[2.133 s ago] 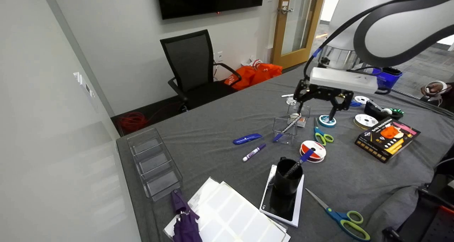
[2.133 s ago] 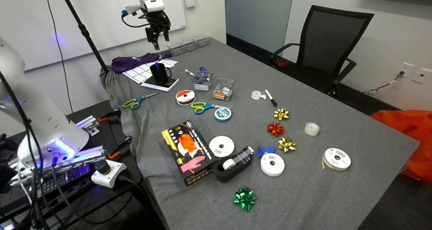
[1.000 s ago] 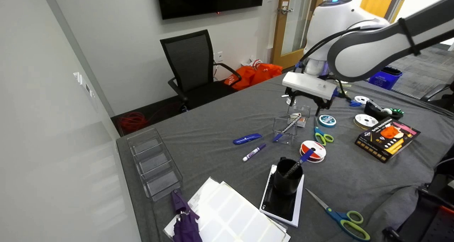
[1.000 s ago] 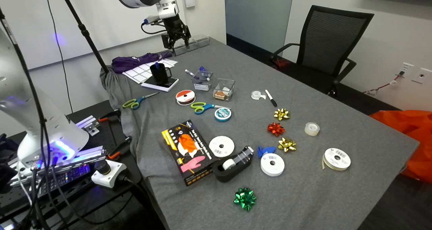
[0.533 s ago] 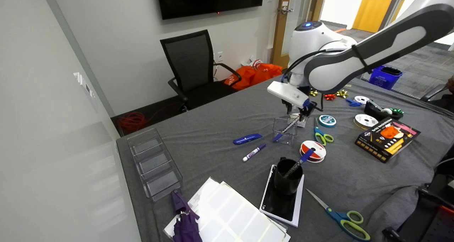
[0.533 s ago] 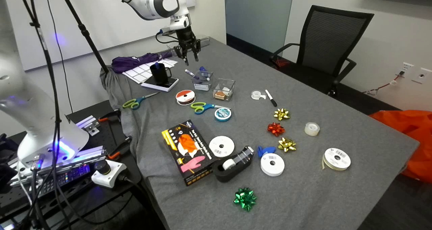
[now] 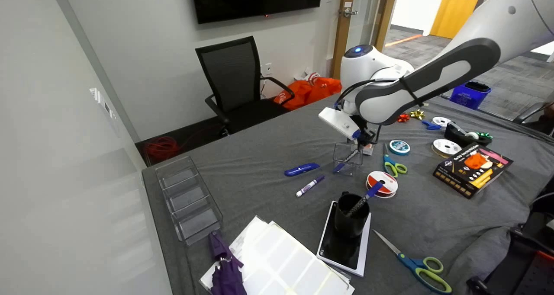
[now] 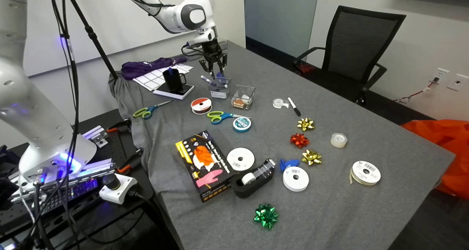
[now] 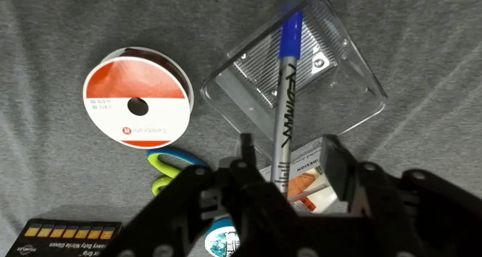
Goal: Put the marker next to the black box
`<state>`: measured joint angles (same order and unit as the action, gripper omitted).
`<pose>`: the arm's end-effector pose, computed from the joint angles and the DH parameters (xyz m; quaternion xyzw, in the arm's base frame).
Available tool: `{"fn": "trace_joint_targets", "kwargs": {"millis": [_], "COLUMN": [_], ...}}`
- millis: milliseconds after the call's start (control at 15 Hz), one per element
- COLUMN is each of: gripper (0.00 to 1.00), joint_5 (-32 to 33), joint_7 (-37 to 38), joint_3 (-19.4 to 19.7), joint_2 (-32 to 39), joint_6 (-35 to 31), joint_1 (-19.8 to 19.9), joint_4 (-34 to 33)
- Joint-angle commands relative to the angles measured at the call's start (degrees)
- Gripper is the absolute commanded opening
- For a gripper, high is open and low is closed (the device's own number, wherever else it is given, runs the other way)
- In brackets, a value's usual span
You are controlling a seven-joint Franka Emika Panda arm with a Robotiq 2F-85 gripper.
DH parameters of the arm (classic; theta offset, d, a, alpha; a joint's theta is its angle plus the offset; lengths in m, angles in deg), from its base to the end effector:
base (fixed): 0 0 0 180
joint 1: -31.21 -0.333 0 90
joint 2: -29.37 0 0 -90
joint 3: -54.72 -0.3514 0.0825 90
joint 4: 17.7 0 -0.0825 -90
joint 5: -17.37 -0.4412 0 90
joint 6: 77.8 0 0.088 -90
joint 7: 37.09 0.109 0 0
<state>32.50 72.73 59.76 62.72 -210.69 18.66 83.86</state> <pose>0.7116 0.0934 0.2182 0.6959 -0.7080 0.0923 0.0772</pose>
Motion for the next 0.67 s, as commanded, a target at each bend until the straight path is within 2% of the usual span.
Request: {"fn": "trace_joint_targets", "kwargs": {"millis": [0, 200, 533, 600], "gripper": [0.40, 0.36, 0.43, 0.38], "joint_5": [1.9, 3.0, 5.2, 5.6], "joint_7": [2.6, 3.6, 5.1, 5.4], "joint_3": [2.3, 3.3, 4.7, 4.9], "joint_2": [3.8, 5.4, 7.2, 7.6], "joint_6": [1.1, 1.1, 0.7, 0.7], "joint_1": [-1.8, -2.5, -3.6, -3.8], "joint_4": [-3.5, -4.2, -4.4, -4.5]}}
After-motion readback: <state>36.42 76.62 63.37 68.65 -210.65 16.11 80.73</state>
